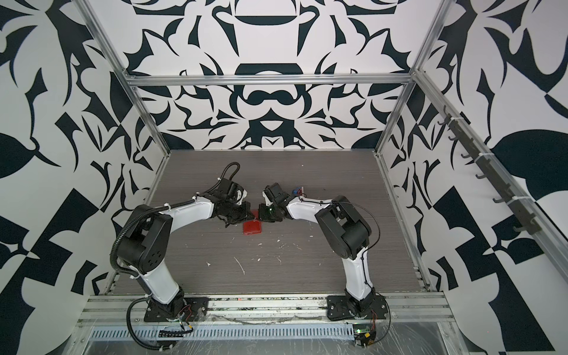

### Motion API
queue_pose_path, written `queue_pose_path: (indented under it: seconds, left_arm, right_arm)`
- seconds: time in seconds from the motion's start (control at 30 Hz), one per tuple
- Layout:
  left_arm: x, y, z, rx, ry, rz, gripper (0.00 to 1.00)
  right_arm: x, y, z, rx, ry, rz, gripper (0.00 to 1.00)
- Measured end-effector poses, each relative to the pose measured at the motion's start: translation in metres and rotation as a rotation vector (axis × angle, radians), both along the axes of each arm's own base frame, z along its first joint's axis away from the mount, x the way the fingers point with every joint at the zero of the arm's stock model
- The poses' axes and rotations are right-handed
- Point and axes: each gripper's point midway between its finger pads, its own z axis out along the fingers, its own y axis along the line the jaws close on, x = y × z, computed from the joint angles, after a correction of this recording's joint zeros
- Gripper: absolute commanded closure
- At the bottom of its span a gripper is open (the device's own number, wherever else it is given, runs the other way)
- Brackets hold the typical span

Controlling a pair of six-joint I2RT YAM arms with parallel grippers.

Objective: Insert credit cards into a card holder
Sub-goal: Close the button on the card holder.

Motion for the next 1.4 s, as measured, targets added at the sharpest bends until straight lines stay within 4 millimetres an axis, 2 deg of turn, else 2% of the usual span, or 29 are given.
queue_pose_path:
  seconds: [0.6,1.1,1.4]
  left_arm:
    - [0.0,0.003,-0.008,0.024,0.009,0.004,1.0]
    - [0.0,0.003,-0.009,0.028,0.007,0.003,1.0]
    - [0.0,0.004,-0.011,0.03,0.009,0.002,1.0]
  right_arm:
    - [-0.004,0.001,0.001,0.0,0.008,0.029,0.87]
    - [-0.009,0.016,0.012,0.085,0.019,0.082,0.91]
    - [-0.011,0.016,0.002,0.084,0.043,0.089,0.91]
